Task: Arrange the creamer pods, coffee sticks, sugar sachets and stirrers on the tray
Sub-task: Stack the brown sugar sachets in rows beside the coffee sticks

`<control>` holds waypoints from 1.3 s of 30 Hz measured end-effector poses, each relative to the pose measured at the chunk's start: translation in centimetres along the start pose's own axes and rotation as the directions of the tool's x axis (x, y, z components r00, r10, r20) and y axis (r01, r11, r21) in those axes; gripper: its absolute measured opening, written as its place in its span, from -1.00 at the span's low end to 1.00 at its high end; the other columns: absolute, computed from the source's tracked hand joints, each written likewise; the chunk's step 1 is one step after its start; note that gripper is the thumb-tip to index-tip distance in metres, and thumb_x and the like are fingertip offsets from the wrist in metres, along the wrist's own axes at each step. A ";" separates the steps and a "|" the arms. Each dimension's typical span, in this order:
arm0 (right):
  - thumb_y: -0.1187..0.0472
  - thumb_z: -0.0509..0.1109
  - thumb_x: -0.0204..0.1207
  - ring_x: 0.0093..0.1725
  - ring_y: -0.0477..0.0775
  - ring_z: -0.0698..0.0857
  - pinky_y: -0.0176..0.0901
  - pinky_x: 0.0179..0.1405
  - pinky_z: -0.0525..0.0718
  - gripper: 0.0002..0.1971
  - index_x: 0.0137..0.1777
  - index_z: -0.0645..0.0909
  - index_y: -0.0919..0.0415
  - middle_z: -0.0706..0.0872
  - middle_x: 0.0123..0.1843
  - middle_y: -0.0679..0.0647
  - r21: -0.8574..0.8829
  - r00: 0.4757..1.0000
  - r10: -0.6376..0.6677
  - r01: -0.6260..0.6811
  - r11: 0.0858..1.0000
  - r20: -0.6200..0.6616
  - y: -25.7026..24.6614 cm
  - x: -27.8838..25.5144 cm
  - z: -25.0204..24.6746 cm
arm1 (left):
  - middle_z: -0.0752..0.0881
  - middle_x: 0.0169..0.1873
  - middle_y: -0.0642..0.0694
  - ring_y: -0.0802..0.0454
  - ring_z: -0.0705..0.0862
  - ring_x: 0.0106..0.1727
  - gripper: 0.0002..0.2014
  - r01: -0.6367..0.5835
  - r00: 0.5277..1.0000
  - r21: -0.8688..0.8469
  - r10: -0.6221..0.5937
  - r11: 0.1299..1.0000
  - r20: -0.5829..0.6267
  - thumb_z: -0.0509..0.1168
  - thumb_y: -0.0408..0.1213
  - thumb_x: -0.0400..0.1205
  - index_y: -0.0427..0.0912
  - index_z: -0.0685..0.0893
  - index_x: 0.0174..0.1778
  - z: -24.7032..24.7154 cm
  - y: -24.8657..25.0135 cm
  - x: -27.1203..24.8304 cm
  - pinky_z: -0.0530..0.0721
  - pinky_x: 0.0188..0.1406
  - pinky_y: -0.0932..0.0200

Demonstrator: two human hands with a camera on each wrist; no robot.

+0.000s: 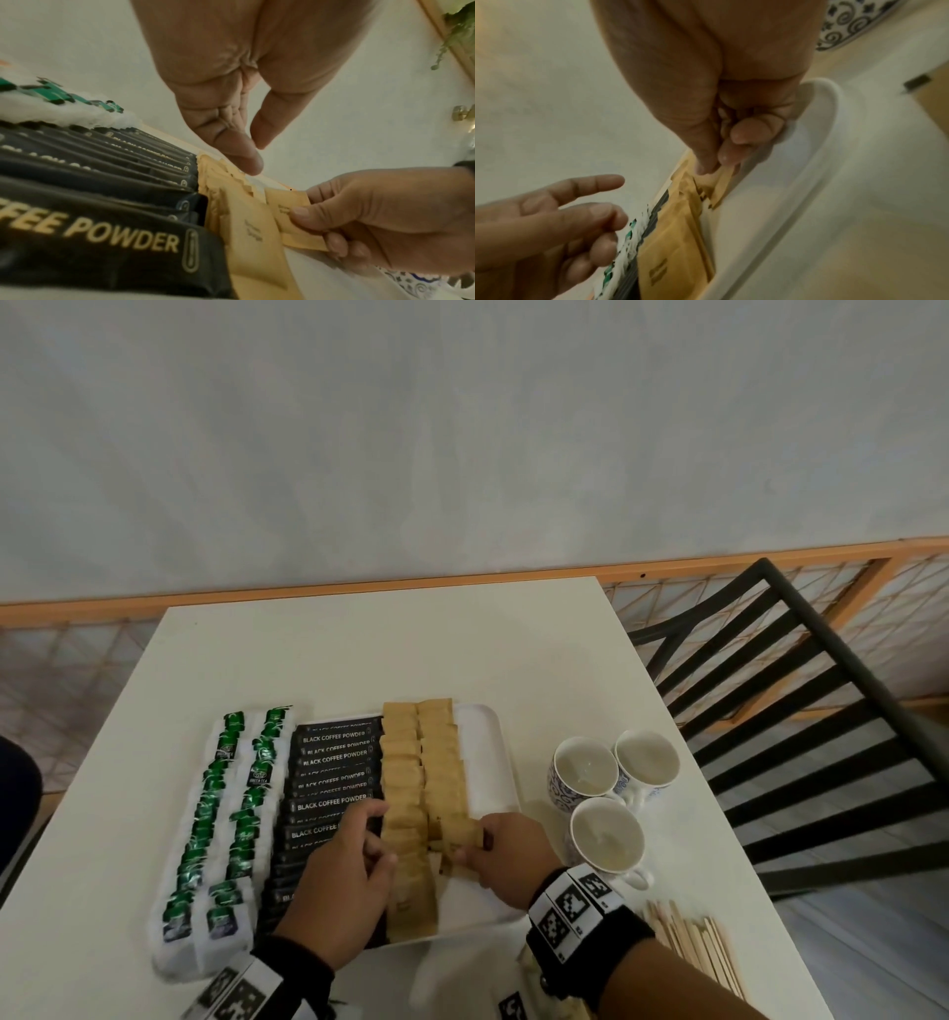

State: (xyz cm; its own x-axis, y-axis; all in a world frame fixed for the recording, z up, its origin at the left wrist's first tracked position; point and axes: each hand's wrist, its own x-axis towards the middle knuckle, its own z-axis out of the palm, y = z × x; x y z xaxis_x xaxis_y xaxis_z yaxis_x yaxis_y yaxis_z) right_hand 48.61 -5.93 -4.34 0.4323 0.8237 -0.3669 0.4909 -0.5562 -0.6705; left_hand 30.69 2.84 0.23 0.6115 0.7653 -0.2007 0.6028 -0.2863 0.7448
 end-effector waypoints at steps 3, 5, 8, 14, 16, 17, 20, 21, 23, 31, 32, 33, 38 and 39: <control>-0.03 0.51 0.42 -0.14 0.09 0.70 -0.18 -0.11 0.61 -0.62 -0.43 0.37 0.02 0.62 -0.35 -0.04 -0.070 1.000 0.028 -0.029 0.997 -0.012 -0.7 0.7 0.0 | 0.68 -0.30 0.02 0.20 0.70 -0.27 -0.59 -0.001 1.000 0.014 0.001 1.000 0.007 0.29 -0.36 0.62 0.13 0.40 0.30 -0.1 -0.1 -0.2 0.59 -0.24 0.34; -0.02 0.50 0.42 -0.13 0.07 0.66 -0.20 -0.15 0.55 -0.61 -0.42 0.34 -0.01 0.49 -0.38 -0.13 -0.070 0.999 0.034 -0.035 0.997 -0.019 -1.1 1.1 0.0 | 0.68 -0.30 0.02 0.16 0.71 -0.27 -0.59 -0.003 1.000 0.014 0.003 1.000 0.009 0.30 -0.35 0.62 0.14 0.40 0.29 -0.1 -0.3 -0.3 0.61 -0.20 0.28; -0.04 0.49 0.44 -0.12 0.00 0.53 -0.24 -0.15 0.44 -0.63 -0.34 0.33 0.01 0.54 -0.28 -0.08 -0.110 0.999 0.044 -0.047 0.993 -0.027 -1.7 1.4 0.2 | 0.67 -0.30 0.01 0.19 0.69 -0.29 -0.59 0.004 1.000 0.010 -0.004 1.000 0.006 0.31 -0.33 0.62 0.15 0.40 0.29 0.1 -0.5 -0.3 0.57 -0.25 0.34; 0.02 0.49 0.43 0.11 0.17 0.66 -0.15 -0.07 0.55 -0.52 0.18 0.35 0.19 0.67 0.11 0.13 -0.036 0.994 0.088 -0.090 0.995 -0.058 -2.0 1.2 0.5 | 0.66 -0.31 -0.01 0.28 0.62 -0.26 -0.62 -0.017 1.000 0.027 0.017 0.999 0.012 0.32 -0.28 0.62 0.17 0.40 0.26 0.3 -0.6 -0.6 0.51 -0.31 0.39; 0.07 0.46 0.46 0.02 0.13 0.64 -0.16 -0.10 0.51 -0.54 0.21 0.31 0.15 0.65 0.05 0.11 -0.007 0.996 0.057 -0.058 0.998 -0.066 -2.1 0.4 0.0 | 0.64 -0.30 0.01 0.30 0.60 -0.24 -0.66 -0.042 0.999 0.051 0.040 0.998 0.030 0.33 -0.26 0.62 0.17 0.43 0.22 0.4 -0.6 -0.8 0.50 -0.31 0.40; 0.09 0.43 0.48 -0.04 0.10 0.61 -0.17 -0.11 0.50 -0.58 0.22 0.32 0.13 0.65 0.01 0.10 -0.009 0.998 0.036 -0.037 0.999 -0.059 -2.1 -0.2 -0.4 | 0.64 -0.31 0.03 0.30 0.60 -0.23 -0.68 -0.056 0.998 0.065 0.053 0.996 0.040 0.34 -0.25 0.61 0.17 0.45 0.18 0.5 -0.7 -0.9 0.50 -0.31 0.40; 0.10 0.34 0.54 -0.07 0.05 0.63 -0.15 -0.03 0.61 -0.79 0.13 0.46 0.04 0.70 -0.03 0.06 -0.094 0.998 -0.062 0.062 0.994 0.003 -1.3 -2.3 -1.9 | 0.65 -0.34 0.07 0.28 0.61 -0.24 -0.80 -0.099 0.992 0.096 0.091 0.990 0.082 0.38 -0.22 0.58 0.19 0.55 -0.01 1.0 -0.6 -1.6 0.51 -0.30 0.40; 0.09 0.32 0.56 -0.08 0.02 0.65 -0.17 -0.01 0.63 -0.88 0.07 0.51 0.00 0.71 -0.03 0.02 -0.125 0.996 -0.089 0.092 0.988 0.033 -0.9 -3.2 -2.5 | 0.65 -0.34 0.09 0.30 0.61 -0.25 -0.82 -0.113 0.989 0.101 0.102 0.988 0.107 0.38 -0.22 0.57 0.18 0.57 -0.07 1.3 -0.5 -1.9 0.50 -0.30 0.41; 0.12 0.30 0.58 -0.17 -0.07 0.63 -0.26 -0.08 0.60 -0.95 -0.02 0.59 -0.03 0.68 -0.09 -0.08 -0.168 0.990 -0.116 0.129 0.977 0.086 0.3 -5.3 -3.7 | 0.65 -0.35 0.13 0.32 0.60 -0.26 -0.84 -0.147 0.977 0.096 0.129 0.984 0.173 0.39 -0.23 0.57 0.18 0.60 -0.14 2.3 -0.3 -2.8 0.48 -0.31 0.45; 0.08 0.33 0.58 0.00 -0.12 0.63 -0.31 0.03 0.56 -0.82 0.09 0.70 0.04 0.75 0.06 -0.06 -0.336 0.988 -0.089 0.128 0.933 0.127 5.8 -13.5 -5.5 | 0.55 -0.04 0.25 0.37 0.49 -0.25 -0.70 -0.350 0.814 0.245 0.164 0.904 0.558 0.34 0.13 0.50 0.30 0.52 0.14 7.1 0.1 -5.6 0.41 -0.24 0.53; 0.04 0.33 0.58 -0.01 -0.11 0.63 -0.29 0.02 0.56 -0.81 0.09 0.69 0.03 0.75 0.05 -0.05 -0.340 0.991 -0.090 0.120 0.933 0.103 6.2 -14.0 -5.2 | 0.50 -0.03 0.24 0.37 0.47 -0.23 -0.61 -0.367 0.802 0.262 0.161 0.893 0.575 0.35 0.18 0.48 0.26 0.52 0.21 7.6 0.5 -5.8 0.42 -0.20 0.49; 0.01 0.31 0.58 0.00 -0.08 0.64 -0.25 0.01 0.57 -0.80 0.09 0.68 0.03 0.74 0.04 -0.04 -0.340 0.994 -0.082 0.103 0.935 0.076 6.5 -14.3 -4.8 | 0.46 -0.03 0.23 0.35 0.46 -0.17 -0.50 -0.376 0.795 0.275 0.155 0.885 0.587 0.35 0.27 0.42 0.23 0.51 0.26 8.2 0.9 -6.1 0.46 -0.12 0.42; -0.03 0.17 0.63 0.09 0.16 0.67 -0.12 -0.08 0.52 -0.74 0.11 0.54 0.11 0.69 0.09 0.08 -0.457 0.999 -0.033 0.019 0.889 -0.024 6.4 -12.7 -2.5 | 0.44 0.12 0.13 0.09 0.53 0.14 -0.25 -0.510 0.761 0.345 0.226 0.788 0.608 0.22 0.53 0.30 0.25 0.38 0.36 11.2 1.9 -6.7 0.55 0.07 0.14; 0.00 0.17 0.63 0.10 0.19 0.68 -0.11 -0.09 0.51 -0.76 0.11 0.52 0.12 0.68 0.11 0.11 -0.478 0.999 -0.036 0.023 0.878 -0.017 6.3 -12.1 -2.2 | 0.44 0.20 0.08 0.01 0.53 0.18 -0.33 -0.549 0.748 0.359 0.253 0.755 0.613 0.22 0.39 0.39 0.27 0.34 0.41 11.7 1.8 -6.7 0.57 0.10 0.10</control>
State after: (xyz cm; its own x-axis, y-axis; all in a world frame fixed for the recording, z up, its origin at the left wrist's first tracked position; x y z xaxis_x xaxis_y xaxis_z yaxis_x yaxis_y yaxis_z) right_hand 48.11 -19.63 -2.70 0.4275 0.8412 -0.3311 0.8029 -0.5216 -0.2886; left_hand 33.70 -9.53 -4.53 0.9243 0.1470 -0.3523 0.3034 -0.8429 0.4443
